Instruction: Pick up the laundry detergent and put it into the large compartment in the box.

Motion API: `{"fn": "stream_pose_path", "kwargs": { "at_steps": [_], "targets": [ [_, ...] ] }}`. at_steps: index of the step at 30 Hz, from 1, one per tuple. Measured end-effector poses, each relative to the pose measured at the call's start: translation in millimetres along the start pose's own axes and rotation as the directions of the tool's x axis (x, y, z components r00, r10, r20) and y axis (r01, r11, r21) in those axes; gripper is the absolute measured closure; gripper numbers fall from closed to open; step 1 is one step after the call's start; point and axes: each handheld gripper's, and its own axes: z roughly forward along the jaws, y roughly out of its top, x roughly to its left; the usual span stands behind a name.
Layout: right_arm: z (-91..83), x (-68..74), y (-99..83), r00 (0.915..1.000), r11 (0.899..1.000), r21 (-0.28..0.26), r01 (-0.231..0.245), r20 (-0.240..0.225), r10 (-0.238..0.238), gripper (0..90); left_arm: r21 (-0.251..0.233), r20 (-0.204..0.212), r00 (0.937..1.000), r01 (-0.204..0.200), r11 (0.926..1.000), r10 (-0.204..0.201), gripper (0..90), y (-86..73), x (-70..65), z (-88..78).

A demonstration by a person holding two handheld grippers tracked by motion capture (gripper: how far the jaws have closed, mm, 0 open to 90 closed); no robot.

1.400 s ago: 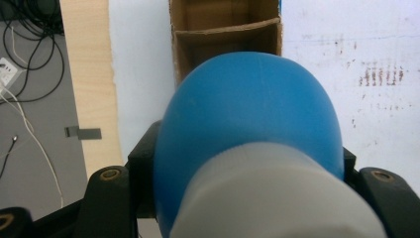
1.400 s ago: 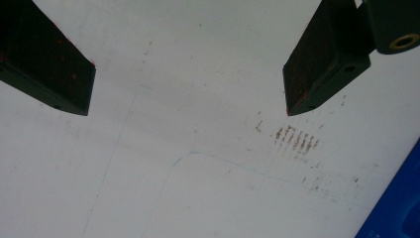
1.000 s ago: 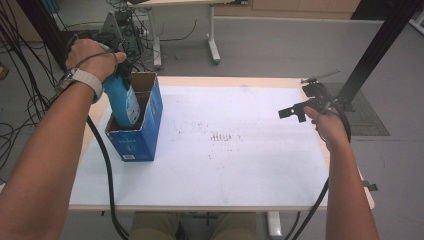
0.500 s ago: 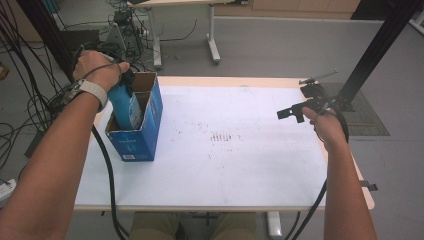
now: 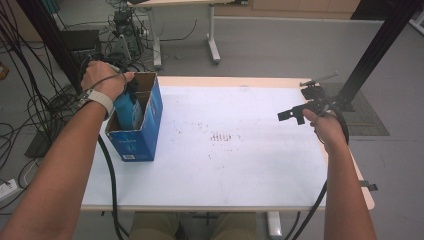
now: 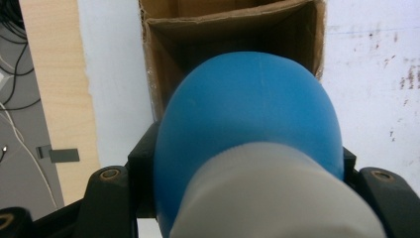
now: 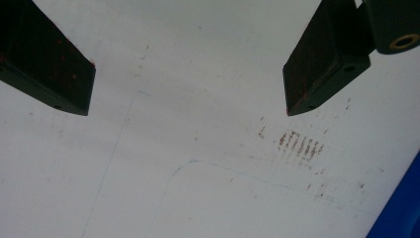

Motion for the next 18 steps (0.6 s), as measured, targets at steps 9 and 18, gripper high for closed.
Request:
{"fn": "stream_pose_path", "kwargs": {
  "at_steps": [9,18],
  "targets": [
    [2.8,0.3,0.5,1.0000,1.000,0.005,0.000,-0.004,0.000,6.0,-0.005,-0.004,1.0000,-0.003,1.0000,0.003,38.7,-1.2,0.0,15.5],
    [4.6,1.9,1.2,0.9999,1.000,0.012,-0.016,-0.003,0.016,6.0,-0.021,-0.013,0.9998,-0.014,0.9997,0.014,38.7,-4.0,-2.4,26.3]
  ]
}}
